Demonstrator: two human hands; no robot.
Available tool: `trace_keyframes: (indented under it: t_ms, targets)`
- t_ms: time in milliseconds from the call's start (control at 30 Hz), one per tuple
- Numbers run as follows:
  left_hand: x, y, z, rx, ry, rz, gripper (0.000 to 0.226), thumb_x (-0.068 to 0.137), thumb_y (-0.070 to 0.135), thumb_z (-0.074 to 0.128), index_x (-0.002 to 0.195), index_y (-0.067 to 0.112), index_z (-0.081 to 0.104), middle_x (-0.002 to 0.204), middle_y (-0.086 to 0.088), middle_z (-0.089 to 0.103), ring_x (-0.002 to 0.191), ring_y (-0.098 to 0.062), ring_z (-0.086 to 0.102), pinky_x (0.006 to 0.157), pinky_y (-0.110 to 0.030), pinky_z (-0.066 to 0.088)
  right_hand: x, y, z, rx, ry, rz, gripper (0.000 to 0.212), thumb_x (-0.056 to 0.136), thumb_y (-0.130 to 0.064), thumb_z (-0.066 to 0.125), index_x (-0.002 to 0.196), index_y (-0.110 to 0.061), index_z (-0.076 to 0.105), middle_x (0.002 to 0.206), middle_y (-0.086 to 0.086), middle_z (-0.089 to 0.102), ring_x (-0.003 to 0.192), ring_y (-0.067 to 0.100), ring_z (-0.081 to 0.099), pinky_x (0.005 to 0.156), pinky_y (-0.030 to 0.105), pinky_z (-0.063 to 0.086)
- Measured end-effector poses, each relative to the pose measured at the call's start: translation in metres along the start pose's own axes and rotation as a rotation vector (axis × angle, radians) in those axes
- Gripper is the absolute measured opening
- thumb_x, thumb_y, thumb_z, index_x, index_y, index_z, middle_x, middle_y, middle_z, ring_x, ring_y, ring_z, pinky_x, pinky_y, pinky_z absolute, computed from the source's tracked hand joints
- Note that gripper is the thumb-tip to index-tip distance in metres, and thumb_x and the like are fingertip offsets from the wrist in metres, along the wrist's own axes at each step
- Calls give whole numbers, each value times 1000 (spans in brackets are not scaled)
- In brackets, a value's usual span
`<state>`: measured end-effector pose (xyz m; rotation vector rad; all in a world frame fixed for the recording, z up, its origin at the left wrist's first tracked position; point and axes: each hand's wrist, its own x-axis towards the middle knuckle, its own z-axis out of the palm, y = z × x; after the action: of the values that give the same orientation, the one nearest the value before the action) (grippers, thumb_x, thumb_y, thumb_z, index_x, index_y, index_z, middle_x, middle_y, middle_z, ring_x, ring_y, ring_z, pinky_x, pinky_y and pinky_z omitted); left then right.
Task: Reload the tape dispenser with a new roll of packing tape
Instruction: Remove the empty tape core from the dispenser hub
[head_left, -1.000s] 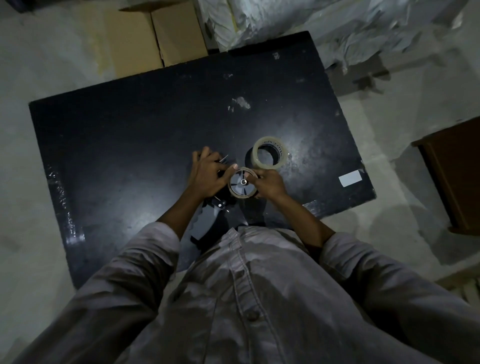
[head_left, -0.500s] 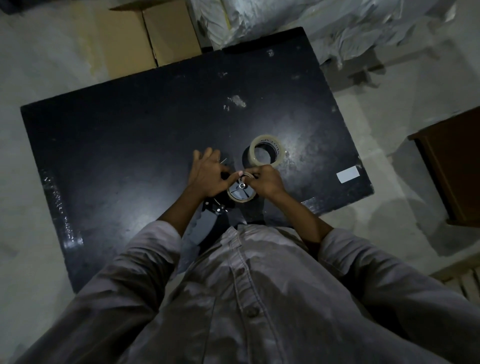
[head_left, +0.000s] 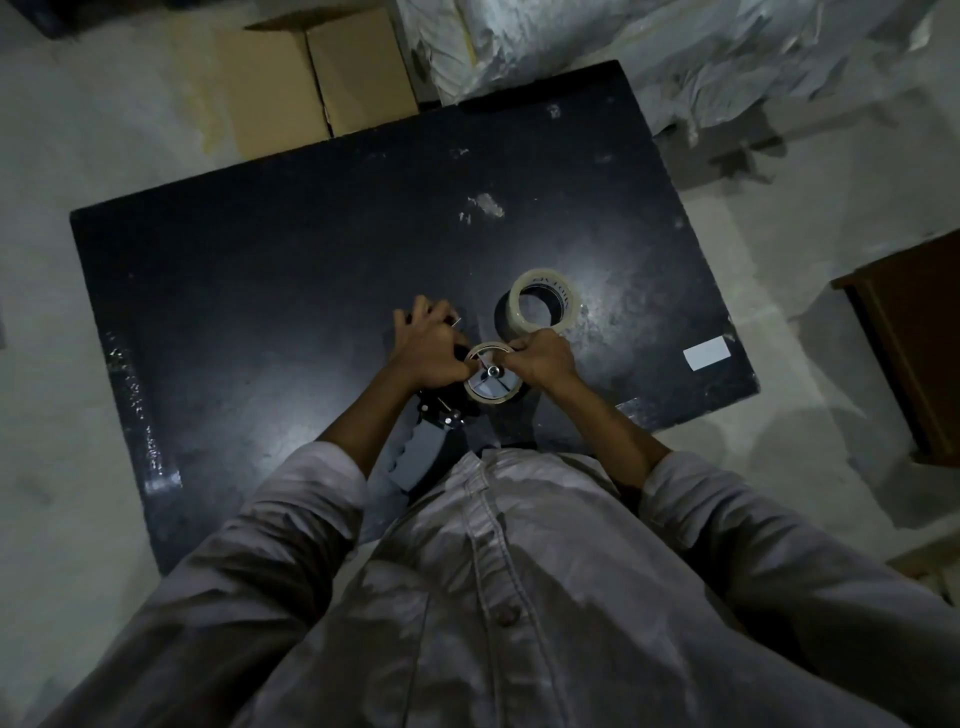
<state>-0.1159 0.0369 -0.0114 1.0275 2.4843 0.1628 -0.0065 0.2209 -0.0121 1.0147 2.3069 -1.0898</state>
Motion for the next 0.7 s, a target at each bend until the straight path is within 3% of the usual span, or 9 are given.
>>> trace_keyframes:
  t_ms: [67, 100, 167, 267, 367, 500, 600, 700]
  targets:
    - [-2, 3, -2, -18, -17, -37, 49, 77, 72, 64, 105, 38, 86, 136, 1, 51, 131, -30, 33, 103, -51, 31, -2, 1, 1, -16, 10, 19, 49, 88, -53, 90, 76, -7, 78, 75, 9, 76, 77, 28, 77, 63, 36, 56]
    - [-3, 5, -3, -28, -25, -56, 47, 77, 71, 66, 105, 39, 86, 136, 0, 51, 131, -31, 34, 106, -52, 32, -3, 1, 1, 4, 2, 28, 49, 87, -54, 90, 72, -9, 76, 72, 10, 76, 71, 27, 78, 59, 35, 60]
    - [-8, 12, -5, -35, -30, -113, 43, 76, 69, 69, 98, 36, 86, 137, -4, 50, 131, -34, 34, 107, -53, 32, -5, 1, 1, 92, -36, 51, 48, 86, -53, 91, 73, -9, 78, 75, 12, 80, 66, 28, 81, 57, 45, 69]
    - [-21, 25, -1, 39, 34, -198, 40, 78, 64, 73, 90, 28, 86, 144, -11, 48, 134, -38, 35, 108, -56, 31, -6, 1, -1, 222, -96, 94, 41, 87, -45, 93, 87, -5, 83, 84, 13, 83, 72, 29, 84, 62, 53, 71]
    - [-38, 36, 7, 75, 269, -233, 37, 84, 55, 80, 91, 19, 85, 144, -17, 53, 132, -41, 41, 106, -59, 33, -6, 3, 1, 330, -155, 113, 36, 93, -36, 90, 101, -2, 81, 97, 16, 83, 84, 30, 85, 68, 54, 72]
    - [-58, 56, 16, 46, 459, -281, 17, 91, 28, 78, 91, 11, 80, 119, -15, 64, 112, -37, 51, 88, -48, 39, -7, 15, 8, 517, -220, 156, 29, 100, -29, 86, 115, -5, 77, 118, 18, 80, 101, 32, 83, 75, 53, 72]
    - [-54, 54, 22, -112, 347, -228, 7, 88, 15, 74, 87, 8, 78, 97, -14, 74, 104, -36, 60, 90, -43, 47, -10, 19, 11, 539, -211, 145, 24, 101, -25, 84, 115, -6, 77, 117, 19, 81, 102, 33, 82, 80, 57, 72]
    - [-39, 42, 35, -185, 107, -223, 18, 89, 15, 65, 103, 7, 72, 106, -14, 75, 103, -35, 67, 91, -41, 53, -13, 19, 9, 506, -186, 102, 20, 101, -22, 83, 112, -5, 79, 108, 16, 81, 95, 31, 82, 79, 55, 72]
